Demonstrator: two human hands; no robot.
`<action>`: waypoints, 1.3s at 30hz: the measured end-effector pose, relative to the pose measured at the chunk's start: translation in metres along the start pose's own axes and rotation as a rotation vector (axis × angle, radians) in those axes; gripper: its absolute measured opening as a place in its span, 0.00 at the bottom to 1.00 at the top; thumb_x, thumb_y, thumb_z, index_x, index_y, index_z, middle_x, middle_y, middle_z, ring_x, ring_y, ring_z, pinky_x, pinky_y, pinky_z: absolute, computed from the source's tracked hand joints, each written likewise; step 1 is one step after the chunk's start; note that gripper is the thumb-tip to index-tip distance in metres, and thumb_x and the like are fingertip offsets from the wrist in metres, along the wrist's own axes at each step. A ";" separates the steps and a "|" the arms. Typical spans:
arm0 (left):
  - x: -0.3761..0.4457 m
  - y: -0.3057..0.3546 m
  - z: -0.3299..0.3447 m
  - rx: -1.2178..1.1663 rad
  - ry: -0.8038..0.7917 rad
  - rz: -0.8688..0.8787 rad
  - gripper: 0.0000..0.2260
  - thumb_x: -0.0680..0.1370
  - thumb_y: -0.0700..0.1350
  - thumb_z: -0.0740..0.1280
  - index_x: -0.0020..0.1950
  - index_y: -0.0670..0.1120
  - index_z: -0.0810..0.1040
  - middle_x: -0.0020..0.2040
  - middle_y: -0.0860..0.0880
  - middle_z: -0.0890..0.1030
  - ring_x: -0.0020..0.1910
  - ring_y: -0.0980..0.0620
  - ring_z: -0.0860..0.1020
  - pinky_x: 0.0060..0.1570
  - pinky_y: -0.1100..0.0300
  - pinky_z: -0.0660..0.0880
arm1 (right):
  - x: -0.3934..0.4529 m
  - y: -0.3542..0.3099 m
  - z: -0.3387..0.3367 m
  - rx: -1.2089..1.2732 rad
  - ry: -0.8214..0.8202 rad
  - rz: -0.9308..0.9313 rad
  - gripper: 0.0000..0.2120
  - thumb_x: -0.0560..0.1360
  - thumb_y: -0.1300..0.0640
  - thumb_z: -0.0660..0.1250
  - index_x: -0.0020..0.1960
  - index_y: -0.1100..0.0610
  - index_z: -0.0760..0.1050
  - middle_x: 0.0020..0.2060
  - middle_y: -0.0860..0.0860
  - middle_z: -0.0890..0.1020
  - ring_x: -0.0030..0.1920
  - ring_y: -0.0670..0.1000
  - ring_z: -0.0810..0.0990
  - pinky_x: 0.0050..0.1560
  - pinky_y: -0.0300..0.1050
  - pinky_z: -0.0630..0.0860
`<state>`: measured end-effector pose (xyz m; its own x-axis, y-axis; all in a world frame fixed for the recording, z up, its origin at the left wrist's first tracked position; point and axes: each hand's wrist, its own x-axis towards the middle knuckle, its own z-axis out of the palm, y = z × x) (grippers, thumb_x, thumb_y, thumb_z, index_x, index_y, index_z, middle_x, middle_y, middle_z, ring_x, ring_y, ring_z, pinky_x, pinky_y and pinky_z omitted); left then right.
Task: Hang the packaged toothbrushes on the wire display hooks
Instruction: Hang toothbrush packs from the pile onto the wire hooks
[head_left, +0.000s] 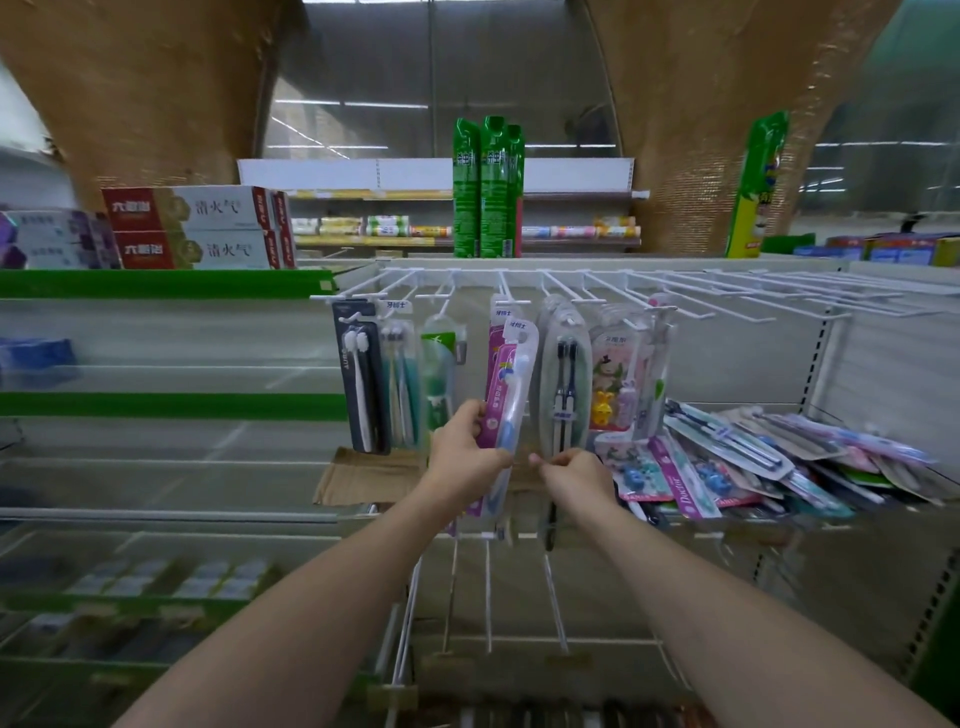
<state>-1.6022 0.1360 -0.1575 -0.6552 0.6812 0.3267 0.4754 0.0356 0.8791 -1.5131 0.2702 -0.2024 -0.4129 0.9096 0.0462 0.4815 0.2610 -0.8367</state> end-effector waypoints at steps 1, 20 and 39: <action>0.000 0.001 0.001 -0.005 -0.003 -0.001 0.19 0.70 0.35 0.74 0.55 0.51 0.76 0.47 0.50 0.83 0.47 0.53 0.82 0.50 0.56 0.81 | 0.000 0.000 0.000 0.003 -0.002 -0.001 0.22 0.76 0.39 0.69 0.61 0.55 0.77 0.54 0.53 0.82 0.53 0.55 0.80 0.56 0.53 0.78; 0.017 0.005 0.009 -0.100 0.013 -0.022 0.19 0.73 0.33 0.71 0.58 0.50 0.76 0.48 0.48 0.83 0.47 0.51 0.83 0.47 0.55 0.82 | -0.008 -0.011 -0.016 -0.280 0.042 -0.253 0.17 0.77 0.43 0.68 0.61 0.52 0.76 0.53 0.50 0.82 0.51 0.53 0.80 0.51 0.54 0.81; 0.048 -0.006 0.026 0.127 -0.009 -0.139 0.19 0.82 0.40 0.64 0.71 0.51 0.66 0.60 0.48 0.77 0.58 0.47 0.77 0.56 0.50 0.77 | 0.008 -0.011 -0.017 -0.206 0.005 -0.248 0.21 0.78 0.42 0.68 0.65 0.54 0.76 0.55 0.51 0.82 0.51 0.52 0.81 0.51 0.51 0.80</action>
<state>-1.6211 0.1874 -0.1558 -0.7148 0.6695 0.2020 0.4514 0.2212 0.8645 -1.5081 0.2800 -0.1835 -0.5334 0.8118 0.2378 0.5136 0.5342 -0.6714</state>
